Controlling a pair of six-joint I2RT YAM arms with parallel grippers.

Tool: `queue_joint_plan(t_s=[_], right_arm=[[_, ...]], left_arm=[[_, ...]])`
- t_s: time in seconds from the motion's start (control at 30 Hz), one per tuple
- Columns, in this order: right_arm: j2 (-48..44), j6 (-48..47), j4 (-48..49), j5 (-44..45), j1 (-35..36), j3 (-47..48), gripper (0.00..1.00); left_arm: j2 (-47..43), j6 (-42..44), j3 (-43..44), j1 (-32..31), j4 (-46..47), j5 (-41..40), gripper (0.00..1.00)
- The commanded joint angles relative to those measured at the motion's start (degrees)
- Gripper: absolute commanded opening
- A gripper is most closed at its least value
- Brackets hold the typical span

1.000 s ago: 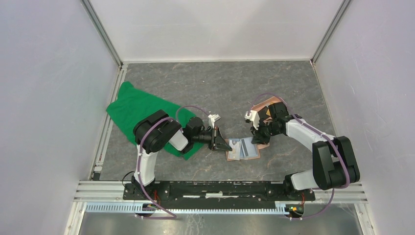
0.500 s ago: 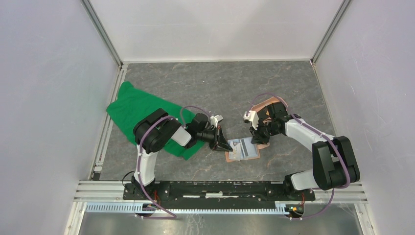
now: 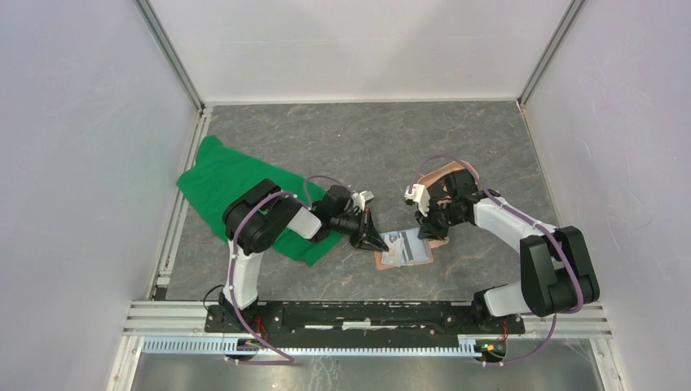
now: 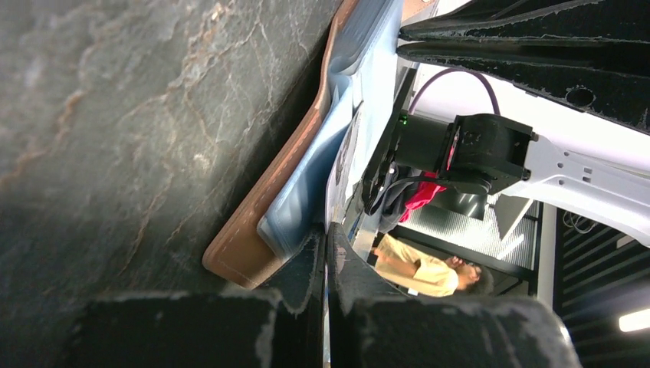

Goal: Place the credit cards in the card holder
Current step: Insert the credit card into the card holder.

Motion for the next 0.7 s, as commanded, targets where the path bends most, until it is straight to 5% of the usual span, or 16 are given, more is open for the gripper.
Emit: queue_joint_plan(t_s=[0.0, 0.43, 0.67], right_arm=[[0.6, -0.3, 0.6, 2.8, 0.2, 1.0, 0.11], [0.2, 0.1, 0.8, 2.3, 0.3, 1.0, 0.11], [0.2, 0.4, 1.0, 1.4, 0.3, 1.0, 0.12]], left_arm=[[0.9, 2.9, 2.1, 0.0, -4.0, -2.2, 0.02], [0.0, 2.0, 3.8, -0.8, -4.8, -6.1, 0.02], [1.3, -8.3, -0.8, -2.5, 9.3, -9.4, 0.02]])
